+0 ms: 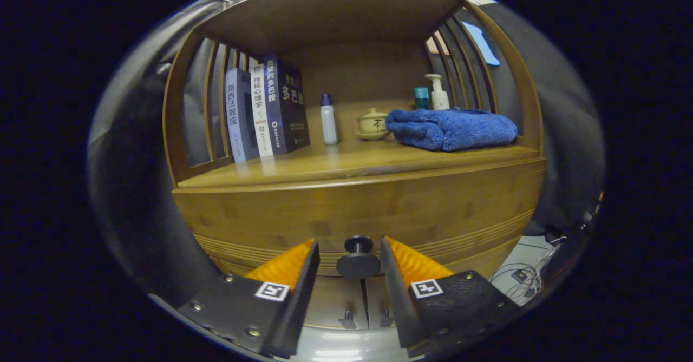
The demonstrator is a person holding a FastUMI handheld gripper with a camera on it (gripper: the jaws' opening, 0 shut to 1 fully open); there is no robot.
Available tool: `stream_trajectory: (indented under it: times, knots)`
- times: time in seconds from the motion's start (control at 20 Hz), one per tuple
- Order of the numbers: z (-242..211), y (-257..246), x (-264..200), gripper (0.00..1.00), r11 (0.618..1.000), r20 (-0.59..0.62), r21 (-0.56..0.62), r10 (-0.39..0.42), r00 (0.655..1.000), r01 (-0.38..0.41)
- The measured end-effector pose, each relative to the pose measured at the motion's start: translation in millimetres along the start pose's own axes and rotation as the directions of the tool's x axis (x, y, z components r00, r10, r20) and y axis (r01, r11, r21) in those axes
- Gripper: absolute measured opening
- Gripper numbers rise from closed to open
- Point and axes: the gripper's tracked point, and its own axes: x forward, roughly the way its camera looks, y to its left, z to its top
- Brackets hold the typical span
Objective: Pull open the drawer, take out the items inside it, and place them on the countertop above the cabinet.
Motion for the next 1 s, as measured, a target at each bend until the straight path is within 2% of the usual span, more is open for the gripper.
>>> stream_trajectory:
  times: [0.1,0.4,0.5,0.6,1.0]
  knots:
    - [-7,-6,4,0.61,0.999,-0.026,-0.032,-0.029,0.999,0.028]
    - [-8,-6,4,0.39,0.995,-0.048,-0.098,-0.034,0.998,0.029]
    - [-8,-5,0,0.39,0.994,-0.058,-0.108,-0.030,0.998,0.024]
    - [-9,-5,3,0.33,0.994,-0.066,-0.103,-0.029,0.997,0.022]
    - [-13,-6,-17,0.32,0.998,-0.062,-0.052,-0.022,0.998,0.018]
